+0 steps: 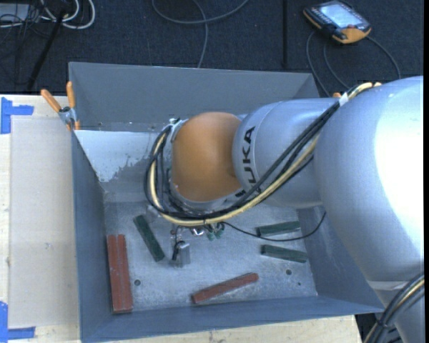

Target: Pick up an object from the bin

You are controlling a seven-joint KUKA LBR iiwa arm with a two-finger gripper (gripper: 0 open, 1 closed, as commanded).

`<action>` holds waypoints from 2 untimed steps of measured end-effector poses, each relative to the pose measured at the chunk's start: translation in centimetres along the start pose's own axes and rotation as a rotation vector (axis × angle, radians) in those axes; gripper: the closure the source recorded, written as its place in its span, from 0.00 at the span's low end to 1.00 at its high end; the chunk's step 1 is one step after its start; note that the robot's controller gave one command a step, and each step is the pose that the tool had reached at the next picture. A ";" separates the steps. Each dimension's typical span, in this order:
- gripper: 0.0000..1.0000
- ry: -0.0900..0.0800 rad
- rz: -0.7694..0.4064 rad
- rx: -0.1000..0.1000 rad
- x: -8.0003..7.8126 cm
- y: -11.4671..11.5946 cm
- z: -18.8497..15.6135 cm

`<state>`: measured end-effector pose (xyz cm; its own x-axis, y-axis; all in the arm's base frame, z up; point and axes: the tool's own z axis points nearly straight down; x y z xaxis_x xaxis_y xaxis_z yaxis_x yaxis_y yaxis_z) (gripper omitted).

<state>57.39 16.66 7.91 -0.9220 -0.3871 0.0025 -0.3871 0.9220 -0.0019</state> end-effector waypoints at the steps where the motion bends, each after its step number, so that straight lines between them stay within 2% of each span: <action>1: 0.00 -0.003 -0.131 -0.006 -1.9 2.1 0.4; 2: 1.00 -0.002 -0.481 -0.004 0.9 5.1 0.9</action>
Offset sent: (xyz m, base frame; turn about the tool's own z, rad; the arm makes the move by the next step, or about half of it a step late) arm -0.0277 0.0428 -0.0091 -0.4835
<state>54.60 21.03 7.00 -0.6385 -0.7696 -0.0001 -0.7696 0.6385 0.0023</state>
